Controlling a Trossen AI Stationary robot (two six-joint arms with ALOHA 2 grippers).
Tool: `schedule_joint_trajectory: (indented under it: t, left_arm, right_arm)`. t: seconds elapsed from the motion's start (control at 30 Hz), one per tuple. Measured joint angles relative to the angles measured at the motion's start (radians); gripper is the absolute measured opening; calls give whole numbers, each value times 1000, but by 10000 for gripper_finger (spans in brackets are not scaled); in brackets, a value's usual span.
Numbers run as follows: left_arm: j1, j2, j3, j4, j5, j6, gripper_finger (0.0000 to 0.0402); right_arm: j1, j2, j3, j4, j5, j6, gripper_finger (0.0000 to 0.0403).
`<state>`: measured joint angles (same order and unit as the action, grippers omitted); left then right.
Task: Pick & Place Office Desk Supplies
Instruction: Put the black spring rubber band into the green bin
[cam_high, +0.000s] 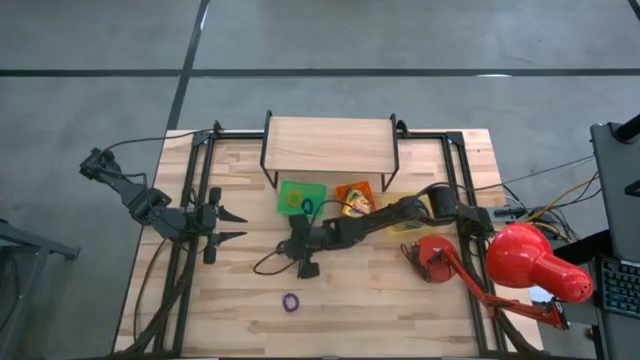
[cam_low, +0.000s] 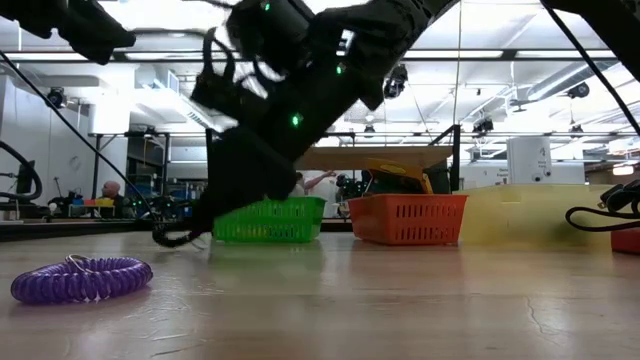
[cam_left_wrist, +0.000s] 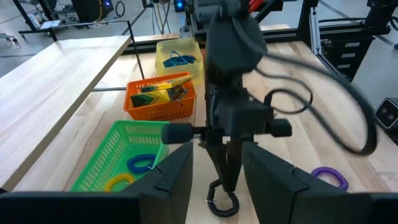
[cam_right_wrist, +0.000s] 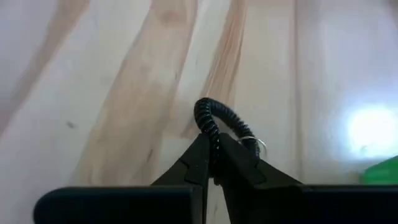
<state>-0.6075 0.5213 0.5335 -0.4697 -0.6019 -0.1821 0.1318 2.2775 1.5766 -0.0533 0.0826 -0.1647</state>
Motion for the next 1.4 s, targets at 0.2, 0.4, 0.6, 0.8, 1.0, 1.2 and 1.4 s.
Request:
schedule_joint_trajectory:
  t: [0.2, 0.4, 0.6, 0.8, 1.0, 1.2, 1.4]
  left_arm:
    - [0, 0, 0, 0, 0, 0, 141]
    - [0, 0, 0, -2, 0, 0, 141]
    - [0, 0, 0, -2, 0, 0, 141]
    - [0, 0, 0, -3, 0, 0, 141]
    - [0, 0, 0, -4, 0, 0, 141]
    - [0, 0, 0, -6, 0, 0, 141]
    - [0, 0, 0, -7, 0, 0, 141]
  right_arm:
    - [2, -38, 1, 1, -1, 0, 22]
    - [11, -89, 2, -2, 17, 0, 22]
    - [21, -151, 3, -15, 116, -80, 22]
    - [30, -194, 4, -30, 207, -74, 22]
    - [36, -224, 3, -53, 386, -71, 22]
    - [28, -269, 3, -113, 419, -12, 22]
    - [-4, -343, 5, -291, 418, 216, 22]
